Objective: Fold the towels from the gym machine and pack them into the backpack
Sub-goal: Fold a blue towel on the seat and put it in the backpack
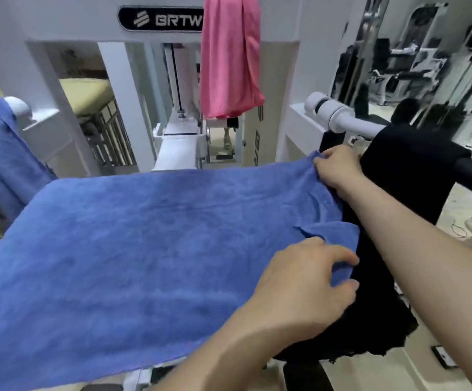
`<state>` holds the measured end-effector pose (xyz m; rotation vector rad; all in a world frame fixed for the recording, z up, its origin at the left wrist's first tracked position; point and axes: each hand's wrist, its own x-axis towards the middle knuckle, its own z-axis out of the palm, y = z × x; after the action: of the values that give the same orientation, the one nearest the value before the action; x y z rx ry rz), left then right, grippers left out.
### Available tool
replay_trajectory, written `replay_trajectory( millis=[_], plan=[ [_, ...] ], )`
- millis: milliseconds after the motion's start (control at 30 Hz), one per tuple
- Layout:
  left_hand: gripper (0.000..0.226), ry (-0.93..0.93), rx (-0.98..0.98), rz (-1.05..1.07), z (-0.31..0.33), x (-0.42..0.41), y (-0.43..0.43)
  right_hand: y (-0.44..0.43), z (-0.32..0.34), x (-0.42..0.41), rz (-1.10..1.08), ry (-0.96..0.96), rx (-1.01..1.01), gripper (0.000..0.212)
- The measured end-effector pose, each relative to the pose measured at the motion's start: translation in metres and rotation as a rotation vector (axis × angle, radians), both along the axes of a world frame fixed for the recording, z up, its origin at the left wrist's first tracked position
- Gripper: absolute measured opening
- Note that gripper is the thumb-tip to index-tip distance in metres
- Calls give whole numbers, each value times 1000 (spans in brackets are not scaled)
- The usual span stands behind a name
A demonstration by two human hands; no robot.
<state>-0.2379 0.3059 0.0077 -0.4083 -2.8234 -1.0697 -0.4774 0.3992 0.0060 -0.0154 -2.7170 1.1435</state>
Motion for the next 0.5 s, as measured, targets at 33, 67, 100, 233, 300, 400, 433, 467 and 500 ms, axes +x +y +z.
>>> replay_trajectory(
  millis=[33, 67, 100, 233, 300, 400, 433, 467, 500],
  plan=[
    [28, 27, -83, 19, -1, 0, 9, 1, -2, -1, 8, -1, 103, 29],
    [25, 66, -136, 33, -2, 1, 16, 2, -3, -4, 19, -7, 193, 30],
    [23, 108, -146, 39, -2, 2, 22, 3, -5, -5, 23, -14, 259, 29],
    [19, 242, 78, 110, -7, 8, 22, -9, 1, -11, 145, -112, -136, 22],
    [23, 310, 329, 312, -7, 13, 4, -26, 17, -4, 247, -213, -586, 17],
    [38, 353, 613, 654, -2, 32, -41, -73, 51, 11, 460, -154, -688, 19],
    [42, 390, 633, 747, -1, 42, -57, -95, 59, 16, 540, -127, -674, 20],
    [43, 435, 616, 829, 2, 54, -72, -120, 68, 24, 604, -112, -644, 22],
    [41, 480, 591, 911, 3, 66, -88, -145, 76, 33, 659, -115, -619, 24]
  ],
)
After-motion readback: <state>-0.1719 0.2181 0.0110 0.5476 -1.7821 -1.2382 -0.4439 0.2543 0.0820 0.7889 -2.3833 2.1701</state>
